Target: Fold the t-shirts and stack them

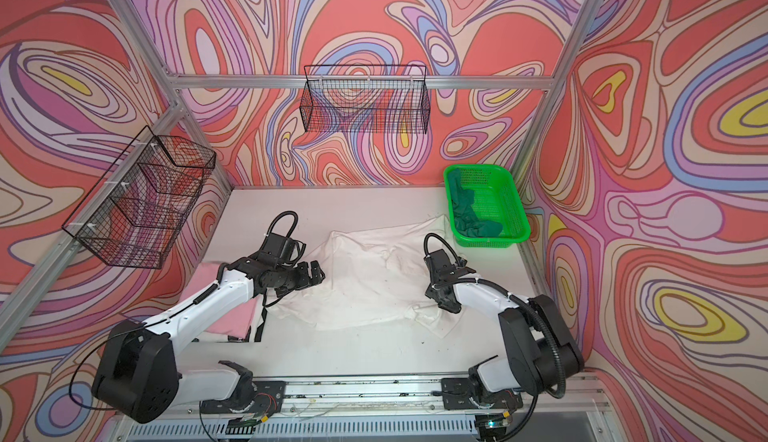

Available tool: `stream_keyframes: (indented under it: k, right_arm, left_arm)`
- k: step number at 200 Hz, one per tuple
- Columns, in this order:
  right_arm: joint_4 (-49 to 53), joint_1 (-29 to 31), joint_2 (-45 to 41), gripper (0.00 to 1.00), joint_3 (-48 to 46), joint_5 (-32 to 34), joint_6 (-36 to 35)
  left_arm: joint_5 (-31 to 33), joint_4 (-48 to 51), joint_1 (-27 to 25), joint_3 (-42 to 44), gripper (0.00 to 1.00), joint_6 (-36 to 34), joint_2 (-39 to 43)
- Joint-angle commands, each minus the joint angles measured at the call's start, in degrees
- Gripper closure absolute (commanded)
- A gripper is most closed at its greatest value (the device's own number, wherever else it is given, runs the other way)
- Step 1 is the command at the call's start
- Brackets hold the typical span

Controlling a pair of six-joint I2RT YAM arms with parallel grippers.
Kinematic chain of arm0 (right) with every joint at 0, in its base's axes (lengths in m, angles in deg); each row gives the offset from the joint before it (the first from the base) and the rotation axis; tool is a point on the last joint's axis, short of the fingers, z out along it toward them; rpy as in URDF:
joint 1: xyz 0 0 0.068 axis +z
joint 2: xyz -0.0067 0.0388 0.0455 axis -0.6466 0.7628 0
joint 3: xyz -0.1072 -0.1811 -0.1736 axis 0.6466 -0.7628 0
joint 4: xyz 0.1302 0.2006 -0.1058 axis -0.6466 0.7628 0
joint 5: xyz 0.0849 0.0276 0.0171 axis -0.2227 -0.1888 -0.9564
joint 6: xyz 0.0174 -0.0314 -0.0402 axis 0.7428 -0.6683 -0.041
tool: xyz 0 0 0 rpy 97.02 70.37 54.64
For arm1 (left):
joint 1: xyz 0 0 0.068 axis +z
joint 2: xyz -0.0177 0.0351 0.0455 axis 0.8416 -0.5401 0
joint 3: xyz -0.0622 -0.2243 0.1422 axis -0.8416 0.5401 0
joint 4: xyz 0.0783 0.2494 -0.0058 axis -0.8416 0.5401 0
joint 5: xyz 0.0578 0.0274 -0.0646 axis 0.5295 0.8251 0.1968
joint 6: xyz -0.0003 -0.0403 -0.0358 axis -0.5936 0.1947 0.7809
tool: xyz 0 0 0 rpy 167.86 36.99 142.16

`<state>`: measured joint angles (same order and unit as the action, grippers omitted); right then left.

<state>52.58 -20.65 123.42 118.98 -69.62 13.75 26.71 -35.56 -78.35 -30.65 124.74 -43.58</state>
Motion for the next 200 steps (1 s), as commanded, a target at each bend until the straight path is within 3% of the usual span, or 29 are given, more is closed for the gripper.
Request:
stream_keyframes:
  k: [1,39,57,113,139,200]
  right_arm:
    - [6.4,-0.6,1.1,0.38,-1.5,4.1,0.9]
    - [10.0,-0.7,-4.4,0.38,-2.3,5.2,0.3]
    - [10.8,-0.7,-5.5,0.38,-1.8,3.8,-0.7]
    - [12.1,-0.7,-7.6,0.39,0.3,2.1,-2.4]
    - [13.3,-0.7,-9.7,0.39,2.2,1.7,-3.5]
    - [15.0,-0.7,-11.3,0.39,9.6,4.6,-6.1]
  left_arm:
    - [-0.8,-1.7,0.0,2.0,0.03,3.0,0.6]
    - [-0.4,-3.4,-0.3,4.8,0.07,7.5,2.1]
    - [1.5,-2.6,-2.9,2.8,0.08,7.4,0.8]
    - [20.5,8.4,-16.0,-10.2,0.07,-3.0,-11.0]
    - [23.3,10.4,-17.1,-13.3,0.08,-4.5,-16.0]
    - [27.7,11.7,-18.3,-18.2,0.24,-5.6,-25.0]
